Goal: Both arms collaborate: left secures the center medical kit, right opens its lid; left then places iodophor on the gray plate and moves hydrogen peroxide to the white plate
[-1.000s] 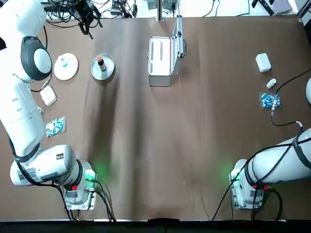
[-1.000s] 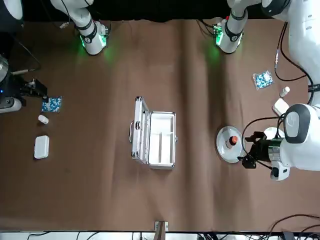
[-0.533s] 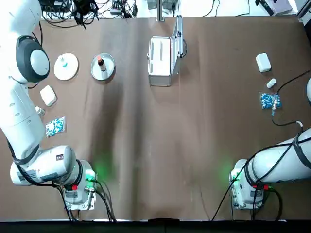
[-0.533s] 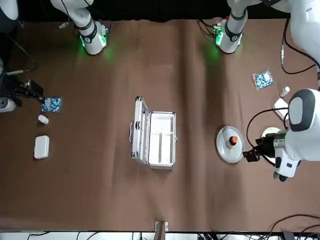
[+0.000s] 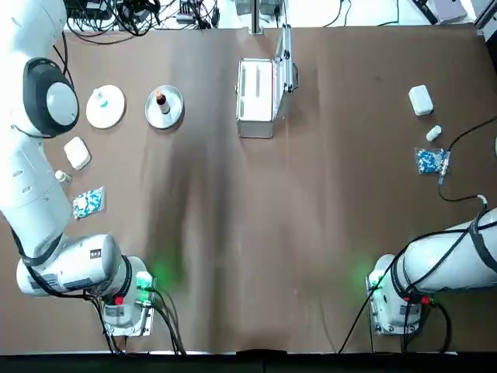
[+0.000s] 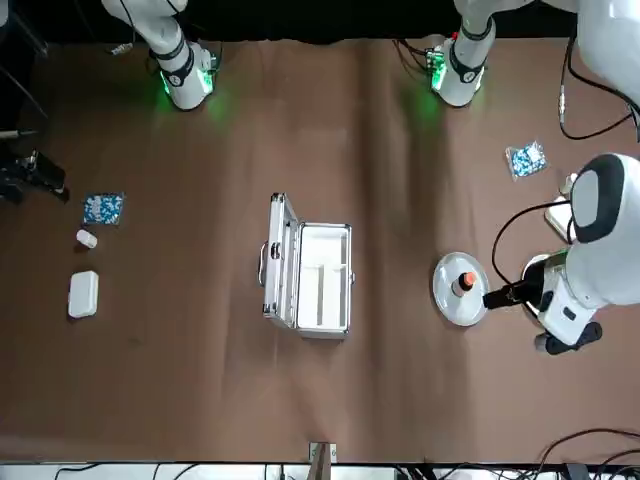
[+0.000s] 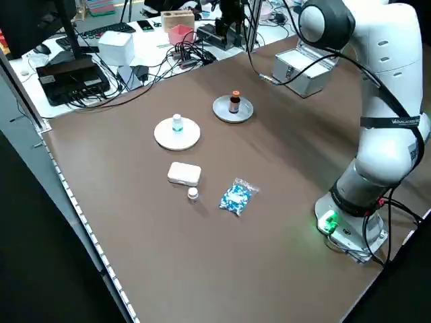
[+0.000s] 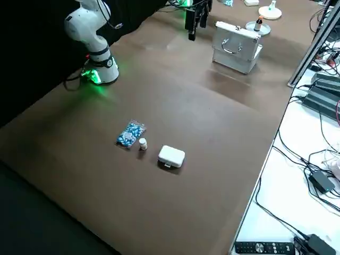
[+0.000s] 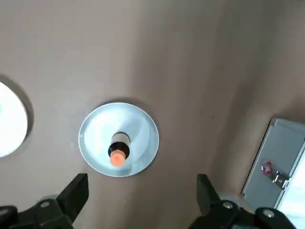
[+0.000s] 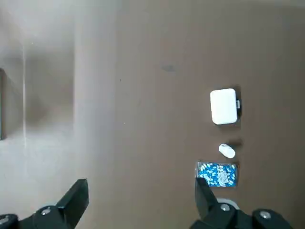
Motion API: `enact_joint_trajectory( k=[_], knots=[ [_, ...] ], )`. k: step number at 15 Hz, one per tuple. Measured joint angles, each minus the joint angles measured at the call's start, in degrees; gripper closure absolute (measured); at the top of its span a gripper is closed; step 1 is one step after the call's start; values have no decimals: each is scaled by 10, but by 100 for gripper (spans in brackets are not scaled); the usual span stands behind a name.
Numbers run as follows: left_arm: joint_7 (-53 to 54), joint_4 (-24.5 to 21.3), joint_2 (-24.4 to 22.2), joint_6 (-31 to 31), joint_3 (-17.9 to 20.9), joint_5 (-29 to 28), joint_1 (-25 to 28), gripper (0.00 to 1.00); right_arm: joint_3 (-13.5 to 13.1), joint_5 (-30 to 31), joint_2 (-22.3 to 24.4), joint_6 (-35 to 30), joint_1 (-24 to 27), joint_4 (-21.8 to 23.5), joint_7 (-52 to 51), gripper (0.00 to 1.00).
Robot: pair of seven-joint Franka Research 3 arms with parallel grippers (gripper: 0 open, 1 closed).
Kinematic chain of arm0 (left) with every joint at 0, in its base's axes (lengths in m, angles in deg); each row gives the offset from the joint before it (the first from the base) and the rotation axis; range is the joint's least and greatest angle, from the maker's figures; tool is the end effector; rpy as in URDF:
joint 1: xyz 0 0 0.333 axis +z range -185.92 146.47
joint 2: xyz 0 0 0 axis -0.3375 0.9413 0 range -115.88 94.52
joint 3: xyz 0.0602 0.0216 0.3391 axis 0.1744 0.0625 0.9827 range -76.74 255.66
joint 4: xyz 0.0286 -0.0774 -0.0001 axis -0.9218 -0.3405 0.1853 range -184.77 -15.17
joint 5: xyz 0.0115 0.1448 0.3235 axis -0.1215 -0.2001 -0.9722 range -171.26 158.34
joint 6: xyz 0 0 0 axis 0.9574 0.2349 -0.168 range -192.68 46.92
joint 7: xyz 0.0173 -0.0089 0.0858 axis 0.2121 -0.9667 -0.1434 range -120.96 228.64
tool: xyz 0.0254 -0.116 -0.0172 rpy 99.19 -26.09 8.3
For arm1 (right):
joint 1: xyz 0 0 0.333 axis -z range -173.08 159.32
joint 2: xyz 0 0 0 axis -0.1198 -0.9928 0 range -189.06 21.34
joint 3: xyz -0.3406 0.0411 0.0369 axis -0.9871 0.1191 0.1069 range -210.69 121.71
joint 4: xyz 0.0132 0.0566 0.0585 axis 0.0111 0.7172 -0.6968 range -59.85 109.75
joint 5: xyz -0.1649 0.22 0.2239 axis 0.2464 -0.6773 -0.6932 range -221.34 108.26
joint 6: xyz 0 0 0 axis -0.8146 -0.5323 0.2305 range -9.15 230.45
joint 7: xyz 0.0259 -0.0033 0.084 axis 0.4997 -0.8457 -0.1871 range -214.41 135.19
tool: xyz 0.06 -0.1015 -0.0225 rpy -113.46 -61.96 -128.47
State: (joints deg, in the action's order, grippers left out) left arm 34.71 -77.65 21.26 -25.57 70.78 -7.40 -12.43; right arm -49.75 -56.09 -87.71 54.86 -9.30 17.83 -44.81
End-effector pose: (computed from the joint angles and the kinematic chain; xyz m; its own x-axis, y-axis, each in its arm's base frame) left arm 0.6804 -0.0759 0.4857 0.9820 0.1693 -0.0834 0.1793 -0.9747 0.1336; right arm 0.5368 -0.0256 0.6465 0.9990 0.0414 0.0161 0.0411 -0.9990 0.0156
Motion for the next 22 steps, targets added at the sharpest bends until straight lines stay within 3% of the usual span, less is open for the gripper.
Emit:
enact_joint_trajectory(
  k=[5, 6, 8, 11, 22],
  knots=[
    [26, -46, -66, -4, -5, -3, -4, 0, 0, -27, 0, -2, 11, 0, 1, 1],
    [32, -89, -107, -17, -7, -4, -4, 0, 0, -42, 0, -3, 20, 0, 0, 1],
    [57, -134, -152, -28, -7, -4, -4, 0, 0, -47, 0, -3, 21, 0, 0, 1],
    [97, -163, -199, -27, -7, -6, -3, 0, 2, -47, 0, -3, 20, 0, 0, 1],
    [125, -168, -206, -27, 2, -9, 6, 0, 7, -34, 0, -8, 9, 1, 0, 1]
  ],
)
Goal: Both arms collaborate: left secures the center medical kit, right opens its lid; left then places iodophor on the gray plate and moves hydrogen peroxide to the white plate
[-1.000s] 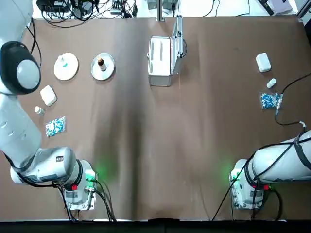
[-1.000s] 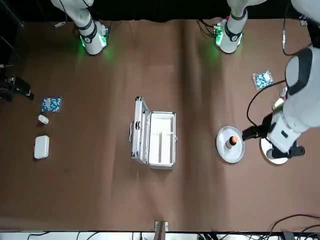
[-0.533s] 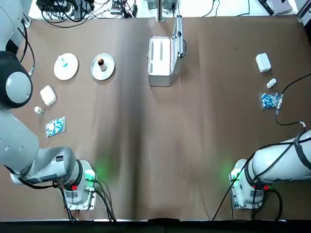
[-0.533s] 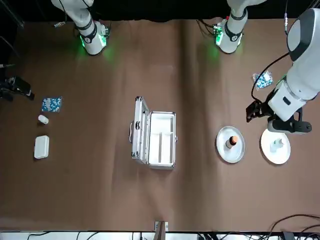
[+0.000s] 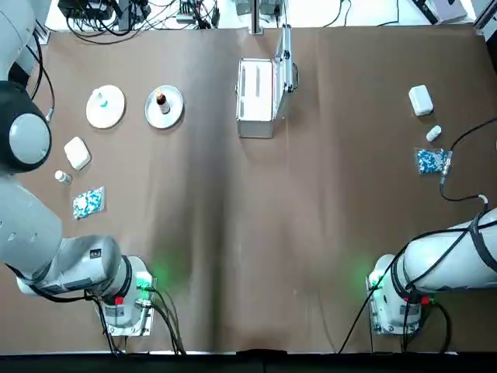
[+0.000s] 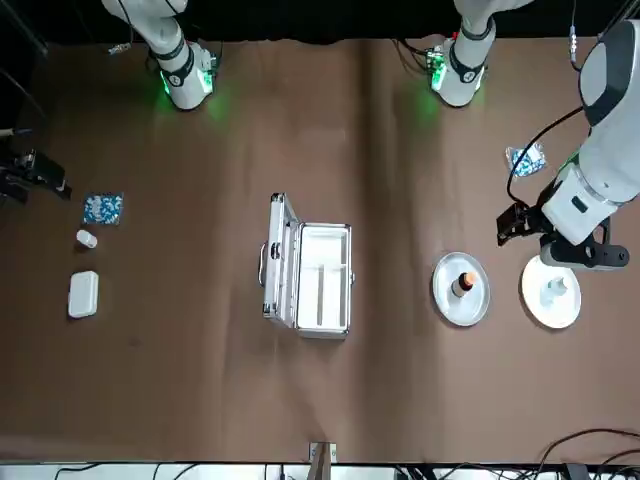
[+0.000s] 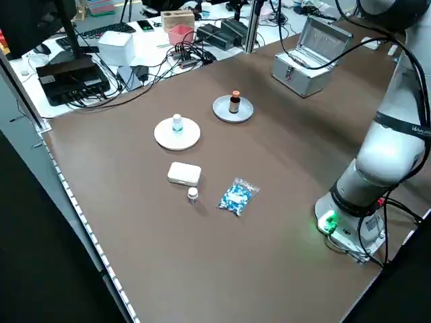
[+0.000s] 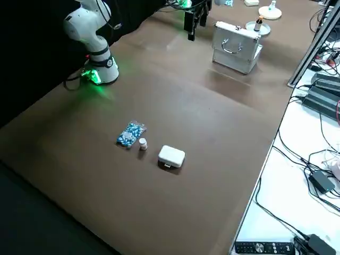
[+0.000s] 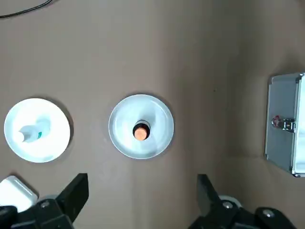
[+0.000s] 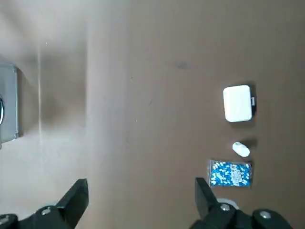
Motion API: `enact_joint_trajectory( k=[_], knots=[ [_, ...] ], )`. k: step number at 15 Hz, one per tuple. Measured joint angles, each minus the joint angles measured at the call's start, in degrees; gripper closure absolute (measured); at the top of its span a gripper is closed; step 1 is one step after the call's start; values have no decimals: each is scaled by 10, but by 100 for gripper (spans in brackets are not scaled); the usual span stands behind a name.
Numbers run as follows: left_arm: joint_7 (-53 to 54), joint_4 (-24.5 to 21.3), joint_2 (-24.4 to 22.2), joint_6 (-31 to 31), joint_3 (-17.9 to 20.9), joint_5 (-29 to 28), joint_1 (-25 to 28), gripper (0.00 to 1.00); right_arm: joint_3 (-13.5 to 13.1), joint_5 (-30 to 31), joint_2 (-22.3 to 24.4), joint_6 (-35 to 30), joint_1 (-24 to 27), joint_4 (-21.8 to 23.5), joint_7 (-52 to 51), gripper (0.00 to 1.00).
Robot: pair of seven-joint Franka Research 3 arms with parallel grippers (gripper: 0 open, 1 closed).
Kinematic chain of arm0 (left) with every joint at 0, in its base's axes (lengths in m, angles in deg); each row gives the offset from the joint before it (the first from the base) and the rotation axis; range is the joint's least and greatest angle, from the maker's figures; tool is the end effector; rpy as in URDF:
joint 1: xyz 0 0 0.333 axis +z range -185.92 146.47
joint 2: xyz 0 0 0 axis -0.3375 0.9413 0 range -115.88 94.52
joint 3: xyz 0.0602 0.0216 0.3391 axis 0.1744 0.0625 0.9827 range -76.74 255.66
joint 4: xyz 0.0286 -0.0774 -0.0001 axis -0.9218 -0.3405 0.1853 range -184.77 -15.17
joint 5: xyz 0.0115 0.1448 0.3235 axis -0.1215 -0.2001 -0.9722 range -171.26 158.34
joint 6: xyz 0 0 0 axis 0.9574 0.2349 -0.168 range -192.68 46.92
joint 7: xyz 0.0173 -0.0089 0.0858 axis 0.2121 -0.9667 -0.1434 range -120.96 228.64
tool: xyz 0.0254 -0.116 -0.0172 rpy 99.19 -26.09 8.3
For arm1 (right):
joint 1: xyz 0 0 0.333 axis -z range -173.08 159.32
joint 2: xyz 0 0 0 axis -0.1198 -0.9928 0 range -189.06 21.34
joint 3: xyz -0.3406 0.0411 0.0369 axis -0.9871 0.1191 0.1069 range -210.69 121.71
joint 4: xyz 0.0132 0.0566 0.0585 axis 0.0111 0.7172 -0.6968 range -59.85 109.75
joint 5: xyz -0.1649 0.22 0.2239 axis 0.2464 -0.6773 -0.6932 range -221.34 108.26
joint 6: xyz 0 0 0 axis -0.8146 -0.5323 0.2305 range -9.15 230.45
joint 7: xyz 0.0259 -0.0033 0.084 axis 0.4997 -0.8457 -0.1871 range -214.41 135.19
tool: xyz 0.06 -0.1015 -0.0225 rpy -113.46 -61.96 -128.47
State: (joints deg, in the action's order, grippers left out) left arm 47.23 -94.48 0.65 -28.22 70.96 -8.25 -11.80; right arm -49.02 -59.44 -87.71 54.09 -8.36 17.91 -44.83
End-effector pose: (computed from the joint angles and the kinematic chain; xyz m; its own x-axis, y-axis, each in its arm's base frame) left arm 0.5869 -0.0869 0.5831 0.9962 -0.0647 0.0584 -0.0670 -0.9970 0.0384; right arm 0.5355 -0.0207 0.6447 0.9992 0.0393 0.0066 0.0396 -0.9982 -0.0448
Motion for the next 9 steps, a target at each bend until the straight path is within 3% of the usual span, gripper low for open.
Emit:
enact_joint_trajectory(
  k=[9],
  knots=[
    [-23, 2, 0, 2, -3, 0, 3, 0, 1, 1, 0, -2, -18, 1, 0, 1]
  ],
)
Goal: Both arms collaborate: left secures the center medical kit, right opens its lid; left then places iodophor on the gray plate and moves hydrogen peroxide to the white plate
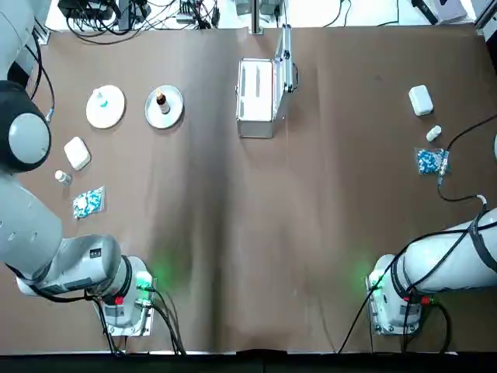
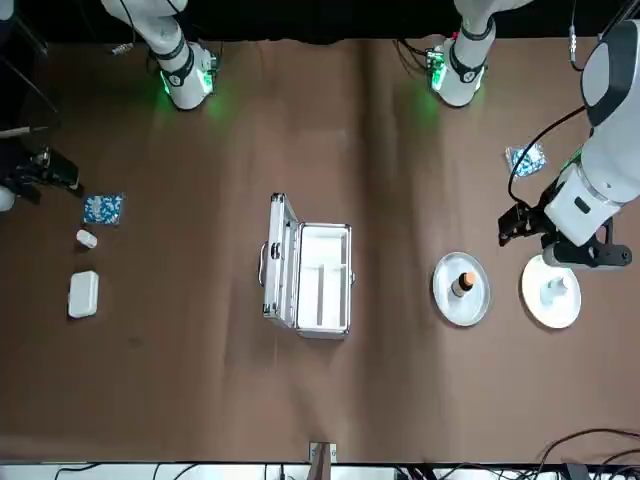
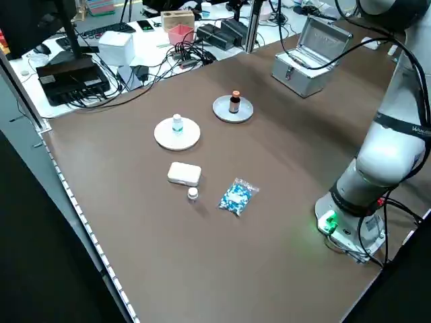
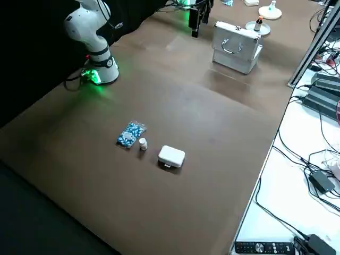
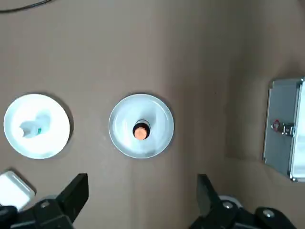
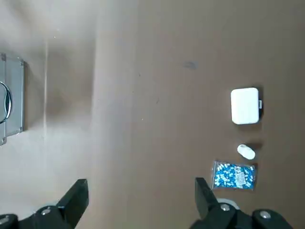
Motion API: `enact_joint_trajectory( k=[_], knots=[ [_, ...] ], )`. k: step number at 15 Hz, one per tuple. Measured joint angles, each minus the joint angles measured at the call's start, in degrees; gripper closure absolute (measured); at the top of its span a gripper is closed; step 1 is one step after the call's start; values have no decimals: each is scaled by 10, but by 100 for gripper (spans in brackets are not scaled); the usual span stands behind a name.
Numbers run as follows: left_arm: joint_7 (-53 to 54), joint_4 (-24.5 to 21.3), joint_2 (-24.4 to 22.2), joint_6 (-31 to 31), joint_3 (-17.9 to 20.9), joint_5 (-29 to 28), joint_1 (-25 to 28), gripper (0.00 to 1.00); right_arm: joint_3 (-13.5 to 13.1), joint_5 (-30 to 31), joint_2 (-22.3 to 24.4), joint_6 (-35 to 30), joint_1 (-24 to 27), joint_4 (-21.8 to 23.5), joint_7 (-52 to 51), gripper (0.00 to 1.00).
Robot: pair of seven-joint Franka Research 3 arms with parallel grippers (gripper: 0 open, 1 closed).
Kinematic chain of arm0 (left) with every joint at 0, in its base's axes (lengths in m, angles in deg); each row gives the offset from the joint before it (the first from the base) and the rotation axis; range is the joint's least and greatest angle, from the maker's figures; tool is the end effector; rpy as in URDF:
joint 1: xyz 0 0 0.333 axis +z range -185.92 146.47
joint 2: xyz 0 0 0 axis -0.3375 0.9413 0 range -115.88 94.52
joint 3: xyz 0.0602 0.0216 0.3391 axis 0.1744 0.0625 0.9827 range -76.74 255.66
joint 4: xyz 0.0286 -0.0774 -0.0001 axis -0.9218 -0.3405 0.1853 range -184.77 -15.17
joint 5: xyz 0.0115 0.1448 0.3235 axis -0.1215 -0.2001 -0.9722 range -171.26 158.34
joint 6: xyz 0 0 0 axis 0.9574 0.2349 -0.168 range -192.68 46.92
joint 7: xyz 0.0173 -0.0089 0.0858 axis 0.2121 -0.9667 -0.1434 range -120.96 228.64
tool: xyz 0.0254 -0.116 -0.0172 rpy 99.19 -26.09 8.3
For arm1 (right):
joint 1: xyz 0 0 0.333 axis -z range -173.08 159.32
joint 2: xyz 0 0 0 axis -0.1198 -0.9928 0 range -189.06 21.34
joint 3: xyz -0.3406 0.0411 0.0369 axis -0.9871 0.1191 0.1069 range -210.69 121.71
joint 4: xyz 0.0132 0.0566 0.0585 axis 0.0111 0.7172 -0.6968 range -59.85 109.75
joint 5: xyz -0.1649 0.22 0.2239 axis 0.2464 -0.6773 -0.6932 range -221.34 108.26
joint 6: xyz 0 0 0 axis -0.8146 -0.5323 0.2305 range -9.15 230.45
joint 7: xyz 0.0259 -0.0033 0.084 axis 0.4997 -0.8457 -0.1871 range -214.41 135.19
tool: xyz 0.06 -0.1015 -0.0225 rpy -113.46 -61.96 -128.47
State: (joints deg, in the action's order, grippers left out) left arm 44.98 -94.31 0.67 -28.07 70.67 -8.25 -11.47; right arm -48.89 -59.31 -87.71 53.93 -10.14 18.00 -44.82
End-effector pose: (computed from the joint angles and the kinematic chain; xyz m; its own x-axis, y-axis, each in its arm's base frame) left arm 0.5869 -0.0860 0.5842 0.9981 -0.0246 0.0570 -0.0270 -0.9988 0.0417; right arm 0.5355 -0.0031 0.6438 0.9974 0.0725 0.0021 0.0725 -0.9964 -0.0431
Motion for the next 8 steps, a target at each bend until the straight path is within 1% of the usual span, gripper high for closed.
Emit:
enact_joint_trajectory(
  k=[2, 3, 5, 6, 7, 8],
  knots=[
    [-29, 0, 0, 0, 1, 0, 0, 0, 0, 0, 0, -5, 0, 1, 0, 1],
    [-72, 0, 0, 0, 1, 0, 0, 0, 0, 0, 0, -7, 0, 1, 0, 1],
    [-103, 1, 0, 1, 2, 0, -5, 0, 0, 0, 0, -7, 0, 1, 0, 1],
    [-107, 1, 0, 3, 10, 0, -17, 0, 0, 0, 0, -6, 0, 1, 0, 1],
    [-110, 1, -1, 5, 31, 0, -39, 0, 0, 0, -1, -6, -1, 1, 0, 1],
    [-108, 2, -2, 9, 62, 0, -68, 0, 0, 0, -1, -5, -3, 1, 0, 1]
  ],
)
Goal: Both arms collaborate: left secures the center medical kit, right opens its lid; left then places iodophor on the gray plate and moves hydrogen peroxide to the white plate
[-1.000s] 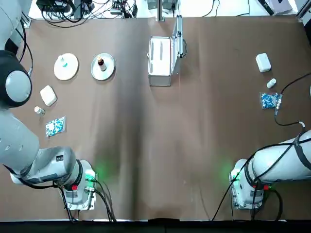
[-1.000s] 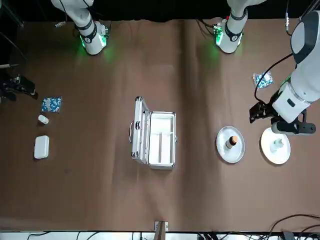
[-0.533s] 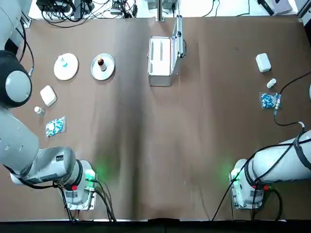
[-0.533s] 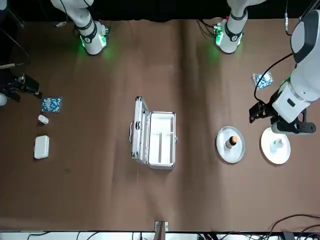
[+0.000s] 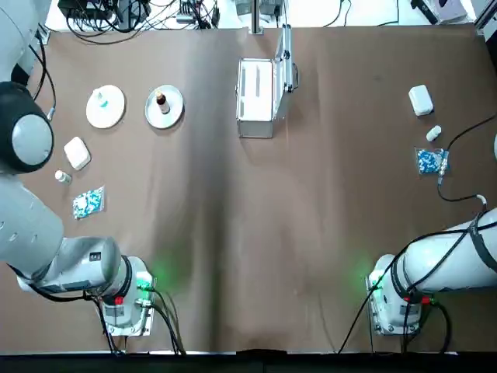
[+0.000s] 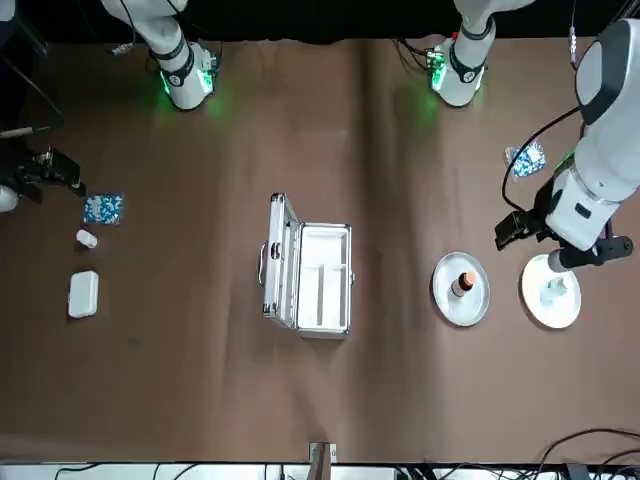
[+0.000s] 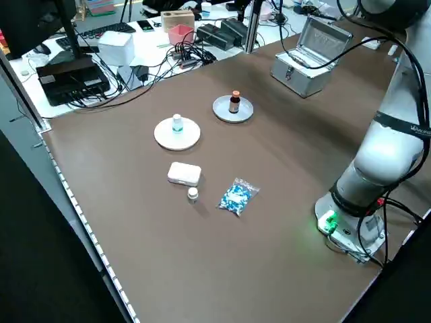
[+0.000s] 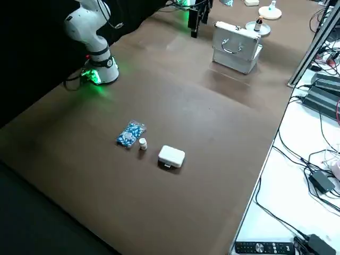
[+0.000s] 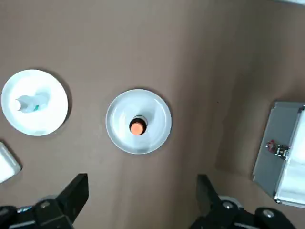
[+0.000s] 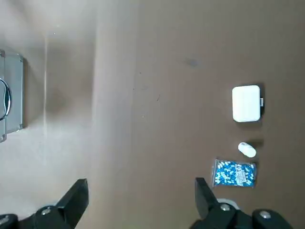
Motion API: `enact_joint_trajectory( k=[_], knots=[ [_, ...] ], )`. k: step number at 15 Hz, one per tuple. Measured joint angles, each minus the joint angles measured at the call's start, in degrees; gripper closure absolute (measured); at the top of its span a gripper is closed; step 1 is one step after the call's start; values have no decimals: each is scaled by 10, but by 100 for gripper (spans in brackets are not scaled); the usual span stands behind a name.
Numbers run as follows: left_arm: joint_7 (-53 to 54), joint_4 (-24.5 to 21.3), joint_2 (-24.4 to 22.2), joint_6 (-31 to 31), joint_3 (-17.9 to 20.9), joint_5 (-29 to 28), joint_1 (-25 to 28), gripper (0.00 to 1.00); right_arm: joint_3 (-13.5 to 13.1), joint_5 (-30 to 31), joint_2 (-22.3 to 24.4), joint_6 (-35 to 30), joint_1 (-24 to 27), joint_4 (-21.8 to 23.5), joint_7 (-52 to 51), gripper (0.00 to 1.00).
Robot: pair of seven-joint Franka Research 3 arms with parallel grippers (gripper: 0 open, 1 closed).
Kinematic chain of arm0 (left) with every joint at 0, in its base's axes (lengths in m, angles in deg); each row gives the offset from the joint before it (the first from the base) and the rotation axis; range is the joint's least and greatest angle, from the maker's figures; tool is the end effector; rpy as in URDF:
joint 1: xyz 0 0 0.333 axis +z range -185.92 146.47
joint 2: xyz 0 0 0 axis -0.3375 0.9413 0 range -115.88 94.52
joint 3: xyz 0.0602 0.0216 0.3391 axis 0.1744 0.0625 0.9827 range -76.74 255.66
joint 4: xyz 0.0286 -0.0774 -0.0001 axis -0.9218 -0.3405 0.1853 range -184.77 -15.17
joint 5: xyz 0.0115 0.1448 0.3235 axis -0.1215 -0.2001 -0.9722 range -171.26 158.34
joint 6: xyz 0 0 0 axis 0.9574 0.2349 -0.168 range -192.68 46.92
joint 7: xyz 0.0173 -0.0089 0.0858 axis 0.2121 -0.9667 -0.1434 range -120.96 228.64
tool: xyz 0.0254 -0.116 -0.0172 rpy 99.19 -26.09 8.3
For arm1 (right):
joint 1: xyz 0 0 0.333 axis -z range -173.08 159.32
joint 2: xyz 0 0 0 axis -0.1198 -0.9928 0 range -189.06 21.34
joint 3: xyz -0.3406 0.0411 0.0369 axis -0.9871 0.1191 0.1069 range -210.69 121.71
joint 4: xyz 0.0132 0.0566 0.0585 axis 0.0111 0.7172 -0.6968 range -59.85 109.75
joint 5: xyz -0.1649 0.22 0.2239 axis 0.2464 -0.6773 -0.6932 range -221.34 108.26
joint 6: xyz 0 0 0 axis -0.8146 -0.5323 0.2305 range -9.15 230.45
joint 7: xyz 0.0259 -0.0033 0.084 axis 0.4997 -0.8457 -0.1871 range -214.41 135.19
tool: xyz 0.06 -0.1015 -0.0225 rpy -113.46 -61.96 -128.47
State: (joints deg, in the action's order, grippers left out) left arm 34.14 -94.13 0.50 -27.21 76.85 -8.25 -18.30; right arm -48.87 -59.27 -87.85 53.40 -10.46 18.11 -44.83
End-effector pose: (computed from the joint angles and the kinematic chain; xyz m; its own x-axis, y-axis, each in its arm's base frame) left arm 0.5839 -0.0989 0.5829 0.9879 0.1493 0.0415 0.1482 -0.9886 0.0269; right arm 0.5351 0.0001 0.6409 0.9968 0.0789 -0.0115 0.0784 -0.9960 -0.0435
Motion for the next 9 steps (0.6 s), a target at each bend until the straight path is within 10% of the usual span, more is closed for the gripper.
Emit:
enact_joint_trajectory(
  k=[9],
  knots=[
    [62, 1, -14, 17, 60, 0, -52, 0, -5, 2, -4, 11, -1, 0, 0, 1]
  ],
)
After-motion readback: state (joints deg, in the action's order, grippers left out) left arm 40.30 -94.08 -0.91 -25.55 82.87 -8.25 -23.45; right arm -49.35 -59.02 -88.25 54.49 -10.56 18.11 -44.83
